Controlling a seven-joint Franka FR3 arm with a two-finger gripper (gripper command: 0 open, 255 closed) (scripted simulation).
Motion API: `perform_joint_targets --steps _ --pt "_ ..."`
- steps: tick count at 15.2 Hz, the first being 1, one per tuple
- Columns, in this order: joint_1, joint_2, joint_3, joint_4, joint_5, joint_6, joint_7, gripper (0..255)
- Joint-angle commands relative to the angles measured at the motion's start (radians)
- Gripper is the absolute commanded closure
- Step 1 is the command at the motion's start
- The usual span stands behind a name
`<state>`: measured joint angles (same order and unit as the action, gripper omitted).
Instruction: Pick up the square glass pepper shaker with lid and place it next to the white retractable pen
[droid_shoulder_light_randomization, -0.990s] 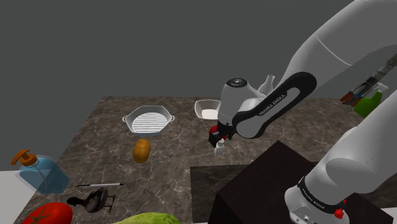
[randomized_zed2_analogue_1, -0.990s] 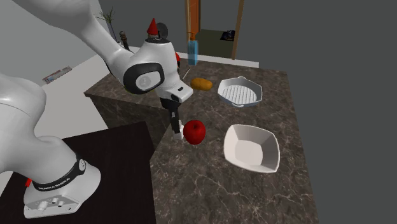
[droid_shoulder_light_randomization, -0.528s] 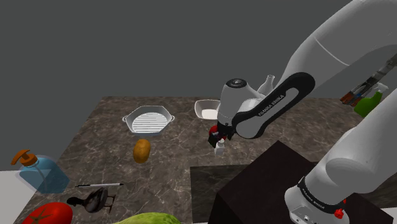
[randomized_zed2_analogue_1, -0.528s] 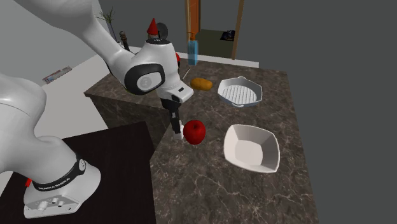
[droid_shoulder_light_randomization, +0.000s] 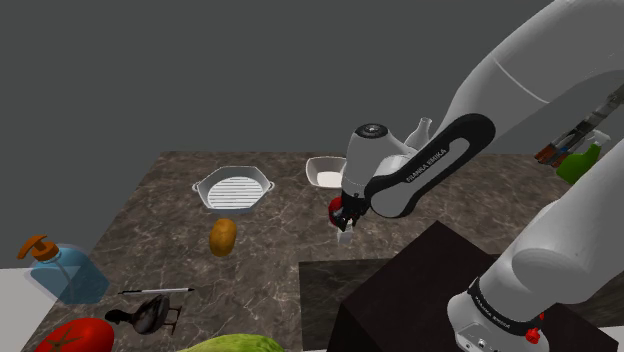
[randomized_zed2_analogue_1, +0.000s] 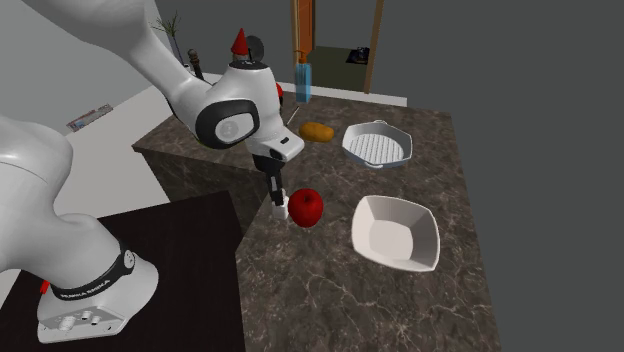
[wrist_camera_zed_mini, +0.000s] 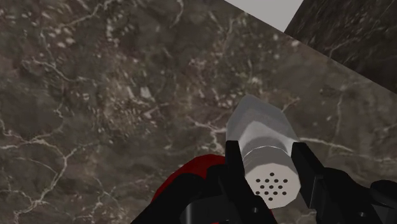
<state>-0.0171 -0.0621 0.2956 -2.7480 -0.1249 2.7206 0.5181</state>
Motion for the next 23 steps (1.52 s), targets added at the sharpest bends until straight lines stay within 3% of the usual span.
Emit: perform_joint_targets --steps 1,11,23 --pt "0.0 0.0 0.0 0.0 0.0 0.0 0.0 255" --pt "0.032 -0.145 -0.015 0.015 0.102 -0.154 -0.081 255" --pt "0.058 -0.297 -0.041 0.071 0.153 -0.359 -0.129 255"
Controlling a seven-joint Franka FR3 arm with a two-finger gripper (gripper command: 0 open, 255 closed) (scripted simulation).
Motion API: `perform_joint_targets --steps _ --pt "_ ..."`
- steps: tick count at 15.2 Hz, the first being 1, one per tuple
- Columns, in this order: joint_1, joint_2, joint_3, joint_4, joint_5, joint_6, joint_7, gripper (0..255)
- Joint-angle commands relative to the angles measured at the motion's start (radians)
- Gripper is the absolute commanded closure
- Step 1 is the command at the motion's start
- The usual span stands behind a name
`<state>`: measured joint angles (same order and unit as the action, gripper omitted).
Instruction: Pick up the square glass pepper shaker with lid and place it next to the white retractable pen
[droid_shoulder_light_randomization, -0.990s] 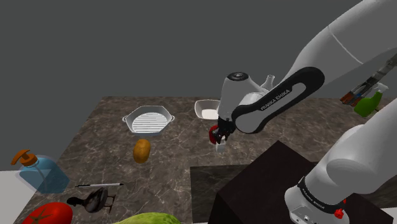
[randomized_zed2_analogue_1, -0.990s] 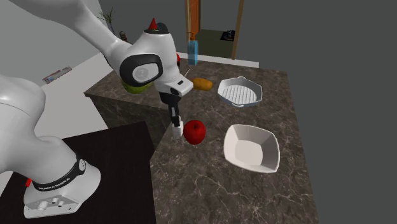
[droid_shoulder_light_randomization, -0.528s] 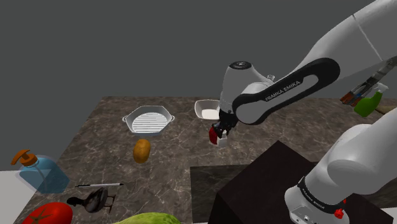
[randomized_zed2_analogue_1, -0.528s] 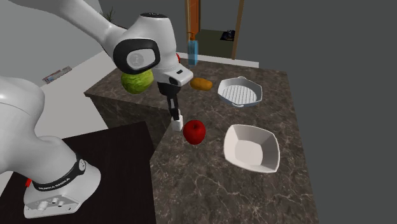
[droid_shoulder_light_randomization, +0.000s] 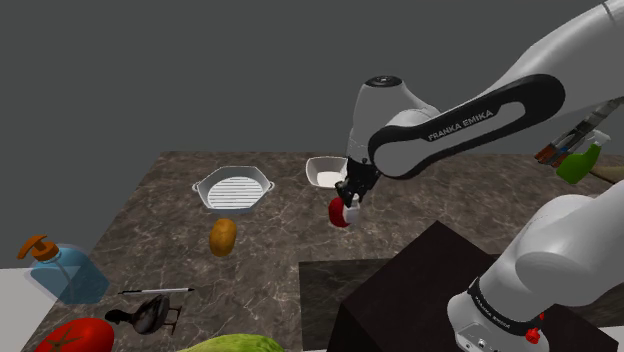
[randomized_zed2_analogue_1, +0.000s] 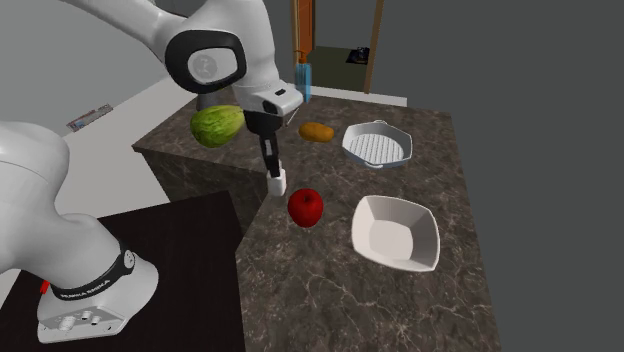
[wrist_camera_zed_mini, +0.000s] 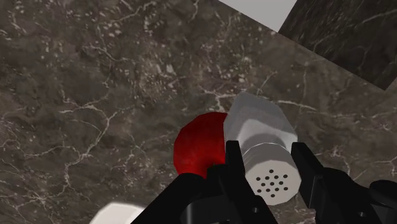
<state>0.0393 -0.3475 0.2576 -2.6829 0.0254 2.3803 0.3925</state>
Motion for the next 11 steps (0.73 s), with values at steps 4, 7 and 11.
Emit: perform_joint_targets --steps 4,7,11 --pt "0.006 -0.052 -0.01 0.033 0.01 -0.085 -0.013 255" --pt "0.008 -0.078 -0.016 0.056 0.013 -0.133 -0.019 255" --pt "0.01 -0.103 -0.021 0.082 0.016 -0.185 -0.025 255"
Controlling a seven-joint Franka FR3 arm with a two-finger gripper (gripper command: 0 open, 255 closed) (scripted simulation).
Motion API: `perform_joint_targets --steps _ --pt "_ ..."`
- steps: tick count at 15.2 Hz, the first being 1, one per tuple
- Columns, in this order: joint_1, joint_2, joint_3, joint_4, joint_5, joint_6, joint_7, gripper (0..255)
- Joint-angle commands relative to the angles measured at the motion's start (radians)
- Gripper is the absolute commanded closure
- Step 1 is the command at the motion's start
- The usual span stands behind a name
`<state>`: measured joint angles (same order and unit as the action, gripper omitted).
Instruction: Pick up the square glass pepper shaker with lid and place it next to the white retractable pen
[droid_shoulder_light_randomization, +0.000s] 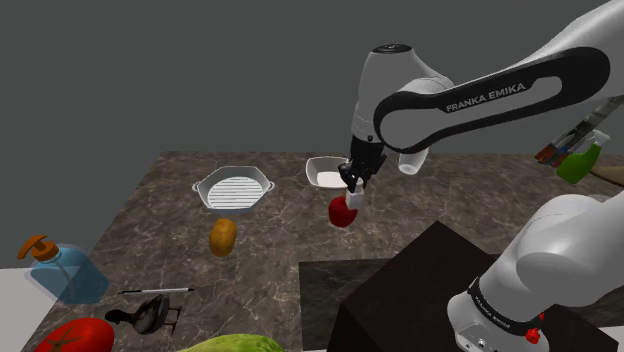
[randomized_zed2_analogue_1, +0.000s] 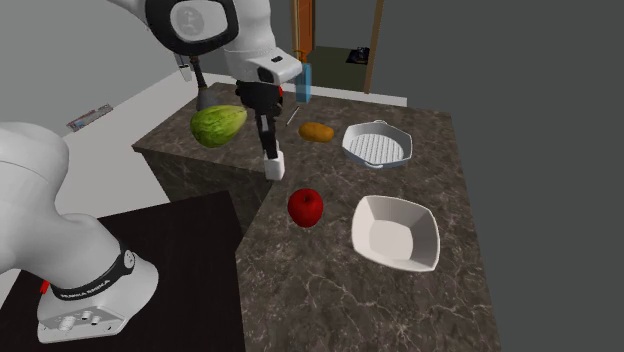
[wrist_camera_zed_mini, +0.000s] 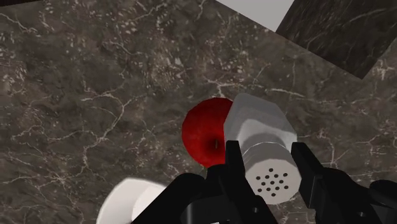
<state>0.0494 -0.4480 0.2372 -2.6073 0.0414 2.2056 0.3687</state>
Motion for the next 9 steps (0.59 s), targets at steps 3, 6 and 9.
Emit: perform_joint_targets --steps 3,6,9 --pt "0.016 0.077 0.055 0.081 0.0 -0.006 0.074 255" --pt "0.027 0.161 0.109 0.164 -0.013 -0.008 0.152 255" --pt "0.036 0.25 0.158 0.255 -0.04 -0.016 0.232 255"
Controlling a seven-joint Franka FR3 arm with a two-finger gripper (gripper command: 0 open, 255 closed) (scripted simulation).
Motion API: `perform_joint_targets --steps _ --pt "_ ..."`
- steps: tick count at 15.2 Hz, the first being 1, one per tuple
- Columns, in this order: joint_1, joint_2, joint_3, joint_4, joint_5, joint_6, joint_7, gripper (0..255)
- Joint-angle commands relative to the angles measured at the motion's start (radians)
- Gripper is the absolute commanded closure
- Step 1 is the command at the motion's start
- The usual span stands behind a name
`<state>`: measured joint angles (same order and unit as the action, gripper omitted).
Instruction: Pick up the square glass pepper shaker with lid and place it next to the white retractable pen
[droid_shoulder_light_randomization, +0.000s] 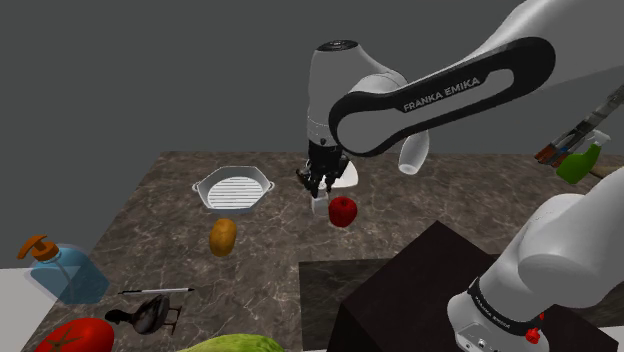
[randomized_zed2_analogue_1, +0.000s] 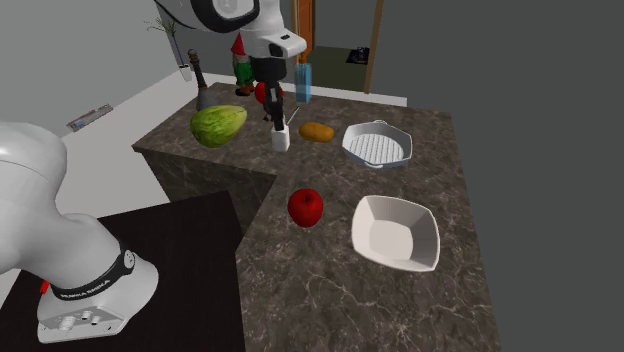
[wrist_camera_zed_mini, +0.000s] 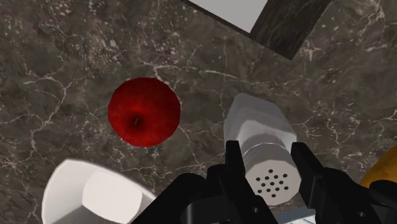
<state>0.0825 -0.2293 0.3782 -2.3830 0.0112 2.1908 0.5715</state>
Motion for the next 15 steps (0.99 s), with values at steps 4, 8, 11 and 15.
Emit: perform_joint_targets --steps 4,8,11,15 --pt "0.021 0.16 0.073 0.167 -0.066 -0.024 0.139 255" --pt "0.054 0.299 0.111 0.322 -0.14 -0.063 0.249 255" --pt "0.094 0.409 0.127 0.452 -0.2 -0.104 0.324 255" --pt "0.167 0.562 0.131 0.647 -0.274 -0.175 0.406 255"
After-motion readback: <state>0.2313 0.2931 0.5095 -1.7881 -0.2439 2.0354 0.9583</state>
